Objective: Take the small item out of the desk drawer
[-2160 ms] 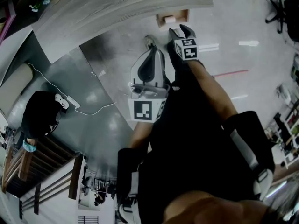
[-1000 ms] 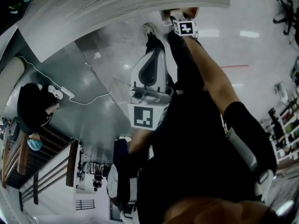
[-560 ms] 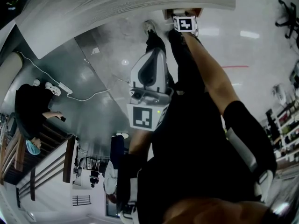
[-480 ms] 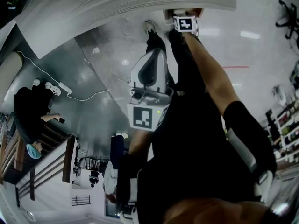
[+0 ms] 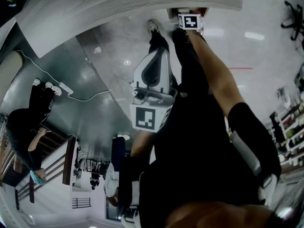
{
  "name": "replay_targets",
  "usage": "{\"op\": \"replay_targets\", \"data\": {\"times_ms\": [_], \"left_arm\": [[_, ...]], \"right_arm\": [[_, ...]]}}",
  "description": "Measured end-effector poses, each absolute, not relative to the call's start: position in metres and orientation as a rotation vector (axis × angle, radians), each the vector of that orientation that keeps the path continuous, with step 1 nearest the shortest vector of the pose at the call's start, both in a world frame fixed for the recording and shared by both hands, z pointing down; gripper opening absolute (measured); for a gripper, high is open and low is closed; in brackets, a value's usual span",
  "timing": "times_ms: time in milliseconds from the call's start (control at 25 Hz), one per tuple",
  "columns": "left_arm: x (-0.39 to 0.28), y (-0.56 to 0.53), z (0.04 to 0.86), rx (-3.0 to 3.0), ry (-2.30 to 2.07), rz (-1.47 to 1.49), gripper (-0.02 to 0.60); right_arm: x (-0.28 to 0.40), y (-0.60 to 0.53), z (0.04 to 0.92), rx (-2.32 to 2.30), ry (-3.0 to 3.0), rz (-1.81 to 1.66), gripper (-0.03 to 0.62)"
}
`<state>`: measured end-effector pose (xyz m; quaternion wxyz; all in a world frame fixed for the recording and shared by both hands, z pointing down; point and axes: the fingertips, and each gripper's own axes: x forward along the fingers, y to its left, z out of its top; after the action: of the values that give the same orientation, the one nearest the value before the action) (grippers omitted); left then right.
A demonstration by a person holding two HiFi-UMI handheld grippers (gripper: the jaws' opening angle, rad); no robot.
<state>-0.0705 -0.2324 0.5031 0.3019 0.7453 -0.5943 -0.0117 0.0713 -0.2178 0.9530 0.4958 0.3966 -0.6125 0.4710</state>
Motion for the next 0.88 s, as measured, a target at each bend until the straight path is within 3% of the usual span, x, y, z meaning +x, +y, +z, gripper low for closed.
{"op": "replay_targets", "data": {"times_ms": [160, 880], "left_arm": [[-0.069, -0.230, 0.501, 1.978, -1.578, -0.030, -0.002], [-0.069, -0.215, 0.483, 1.998, -1.582, -0.045, -0.002]], "right_arm": [[0.093, -0.234, 0.954, 1.018, -1.491, 1.008, 0.258], [0.092, -0.218, 0.923, 1.049, -1.518, 1.015, 0.255]]}}
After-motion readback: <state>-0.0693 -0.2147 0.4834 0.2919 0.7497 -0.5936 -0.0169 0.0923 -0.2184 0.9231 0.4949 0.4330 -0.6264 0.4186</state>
